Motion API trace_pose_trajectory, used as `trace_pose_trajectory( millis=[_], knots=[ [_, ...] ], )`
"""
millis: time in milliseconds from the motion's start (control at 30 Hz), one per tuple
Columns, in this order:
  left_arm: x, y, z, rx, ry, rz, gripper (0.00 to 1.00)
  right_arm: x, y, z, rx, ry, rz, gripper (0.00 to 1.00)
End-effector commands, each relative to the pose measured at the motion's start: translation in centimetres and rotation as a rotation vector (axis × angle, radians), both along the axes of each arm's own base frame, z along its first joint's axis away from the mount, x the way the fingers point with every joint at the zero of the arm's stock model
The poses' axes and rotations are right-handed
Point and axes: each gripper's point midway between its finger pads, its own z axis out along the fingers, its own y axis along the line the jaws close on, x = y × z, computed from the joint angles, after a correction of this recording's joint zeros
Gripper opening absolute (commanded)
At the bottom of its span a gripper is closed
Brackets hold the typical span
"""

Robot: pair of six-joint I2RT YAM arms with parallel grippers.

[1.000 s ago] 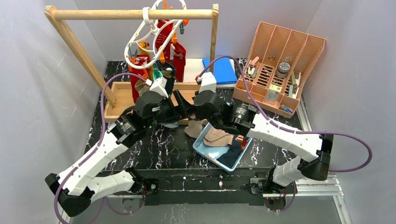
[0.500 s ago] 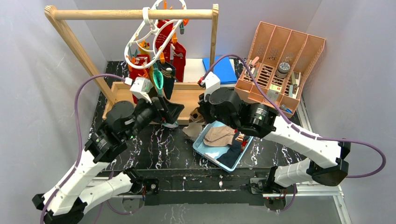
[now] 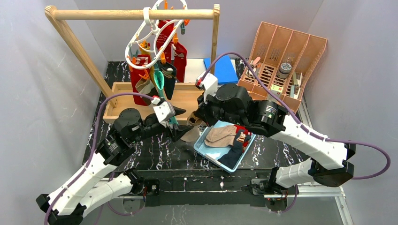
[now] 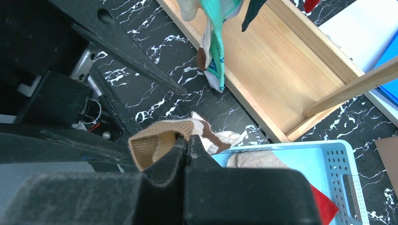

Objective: Clip the socks to the hanger
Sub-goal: Pick up the sock from the bin.

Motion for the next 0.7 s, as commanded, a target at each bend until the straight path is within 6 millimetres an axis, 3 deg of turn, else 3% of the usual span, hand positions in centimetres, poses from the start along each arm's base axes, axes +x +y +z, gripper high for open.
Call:
trace_pose_trajectory(
  millis=[0, 400, 667],
  knots=[
    [-0.5, -0.9, 0.3, 0.049, -0.128, -0.098, 0.57, -0.6, 0.4, 1.8, 0.037, -0.012, 0.044, 0.01],
    [0.3, -0.8, 0.2, 0.06, -0.154, -0.068, 0.42, -0.9, 1.0, 2.0, 0.058, 0.004, 0.066, 0.01],
    [-0.2, -1.0, -0.4, 0.063, -0.133, -0.092, 0.06, -1.4, 1.6, 2.3, 0.084, 0.026, 0.083, 0.01]
  ],
)
